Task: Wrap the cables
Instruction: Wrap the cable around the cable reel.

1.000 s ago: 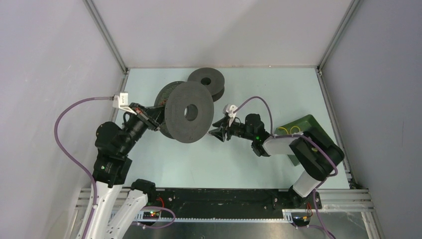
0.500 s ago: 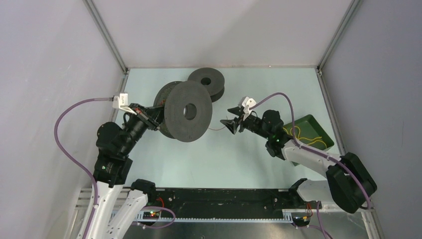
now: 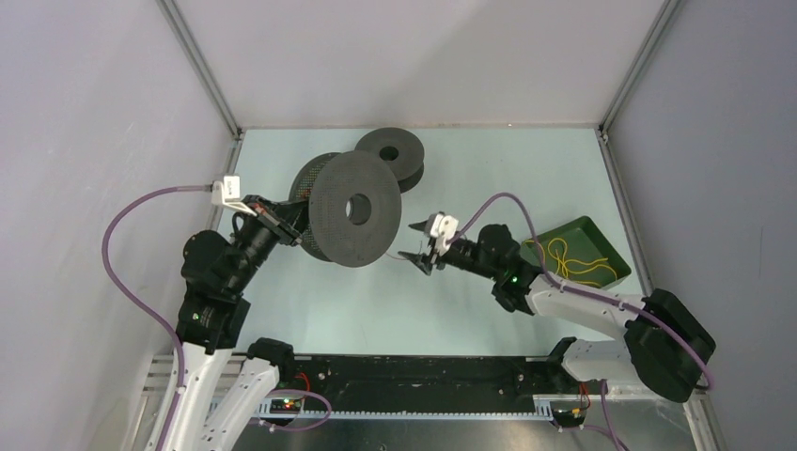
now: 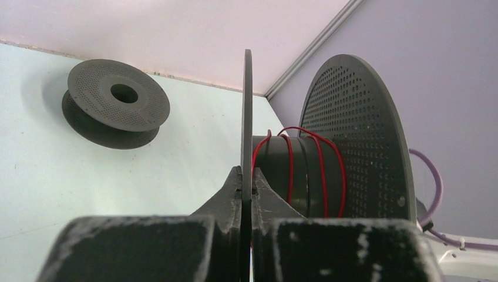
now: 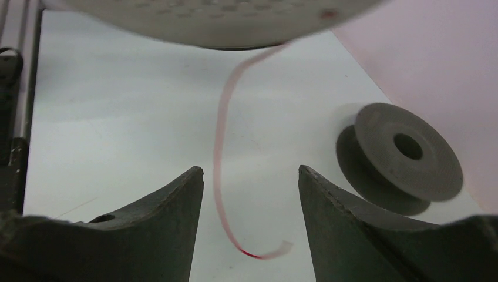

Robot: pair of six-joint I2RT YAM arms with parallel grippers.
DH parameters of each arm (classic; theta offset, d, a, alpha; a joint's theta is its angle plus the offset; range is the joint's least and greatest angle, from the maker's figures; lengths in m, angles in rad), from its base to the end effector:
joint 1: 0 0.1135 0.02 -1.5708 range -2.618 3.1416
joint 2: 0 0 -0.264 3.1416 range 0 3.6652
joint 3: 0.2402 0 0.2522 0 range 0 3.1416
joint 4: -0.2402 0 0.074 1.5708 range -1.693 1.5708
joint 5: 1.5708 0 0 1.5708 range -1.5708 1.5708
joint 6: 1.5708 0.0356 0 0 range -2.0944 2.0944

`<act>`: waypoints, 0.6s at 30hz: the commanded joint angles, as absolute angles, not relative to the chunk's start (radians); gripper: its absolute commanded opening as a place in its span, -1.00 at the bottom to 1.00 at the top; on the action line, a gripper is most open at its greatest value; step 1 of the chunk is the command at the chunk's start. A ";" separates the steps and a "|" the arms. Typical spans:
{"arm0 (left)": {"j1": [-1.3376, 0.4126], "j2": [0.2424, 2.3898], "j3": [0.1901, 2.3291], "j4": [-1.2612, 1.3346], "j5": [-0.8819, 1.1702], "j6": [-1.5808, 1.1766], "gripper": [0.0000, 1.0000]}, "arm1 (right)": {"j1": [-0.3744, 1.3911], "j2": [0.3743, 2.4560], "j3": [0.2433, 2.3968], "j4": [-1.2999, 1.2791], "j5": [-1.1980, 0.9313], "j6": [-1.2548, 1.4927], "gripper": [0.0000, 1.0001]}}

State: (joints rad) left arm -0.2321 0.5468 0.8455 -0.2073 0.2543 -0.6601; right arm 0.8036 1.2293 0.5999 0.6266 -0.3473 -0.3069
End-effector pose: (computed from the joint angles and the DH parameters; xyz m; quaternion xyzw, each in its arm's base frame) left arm 0.1137 -0.0361 0.3901 -0.0505 0.6733 -0.3932 0.6241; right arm 0.1804 0.2045 0.2663 -0.4713 0.5284 0.2895 0.6441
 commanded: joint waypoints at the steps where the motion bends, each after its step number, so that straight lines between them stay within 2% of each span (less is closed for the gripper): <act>1: -0.221 0.525 0.863 -0.124 0.222 -0.716 -1.00 | 0.895 1.276 0.579 0.742 -0.237 -0.445 0.35; 9: -0.222 0.519 0.866 -0.123 0.210 -0.777 -1.00 | 1.042 1.466 0.577 0.997 0.070 -0.637 0.44; 15: -0.222 0.511 0.871 -0.124 0.206 -0.831 -1.00 | 1.067 1.639 0.602 1.231 0.244 -0.747 0.39; 17: -0.221 0.504 0.867 -0.124 0.193 -0.851 -1.00 | 1.070 1.666 0.607 1.245 0.240 -0.753 0.02; 18: -0.221 0.500 0.866 -0.124 0.186 -0.856 -1.00 | 1.071 1.672 0.606 1.238 0.237 -0.746 -0.40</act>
State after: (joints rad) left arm -0.2317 0.5285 0.8455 -0.2092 0.2188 -0.7742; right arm 1.0641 1.6444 0.5800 1.0683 0.1448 -0.6914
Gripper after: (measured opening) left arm 0.041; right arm 0.541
